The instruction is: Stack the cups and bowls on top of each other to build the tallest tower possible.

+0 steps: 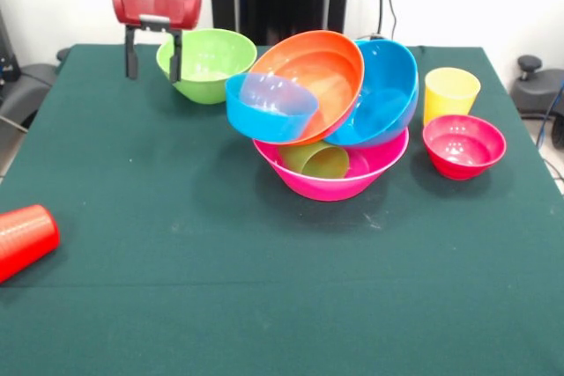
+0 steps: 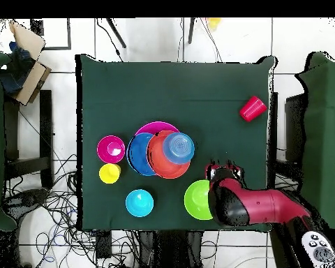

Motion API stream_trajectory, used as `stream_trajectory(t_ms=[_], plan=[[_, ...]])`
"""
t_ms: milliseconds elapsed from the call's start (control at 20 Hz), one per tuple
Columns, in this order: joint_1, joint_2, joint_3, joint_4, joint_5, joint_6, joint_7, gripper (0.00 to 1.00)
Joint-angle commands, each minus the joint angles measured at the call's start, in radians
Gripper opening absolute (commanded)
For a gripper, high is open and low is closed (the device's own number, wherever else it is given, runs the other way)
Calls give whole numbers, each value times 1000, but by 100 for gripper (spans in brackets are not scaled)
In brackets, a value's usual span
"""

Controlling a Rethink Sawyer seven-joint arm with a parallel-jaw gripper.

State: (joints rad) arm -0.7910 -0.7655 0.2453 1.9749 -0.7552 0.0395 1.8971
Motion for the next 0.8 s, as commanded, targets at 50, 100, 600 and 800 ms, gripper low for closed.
stream_trajectory(t_ms=[50, 100, 600, 800], plan=[[-86, -81, 194, 97, 62, 319, -229, 100], [-104, -88, 216, 108, 62, 320, -232, 100], [-229, -79, 352, 128, 1, 427, -279, 100], [-169, -13, 303, 77, -89, 366, -174, 100]])
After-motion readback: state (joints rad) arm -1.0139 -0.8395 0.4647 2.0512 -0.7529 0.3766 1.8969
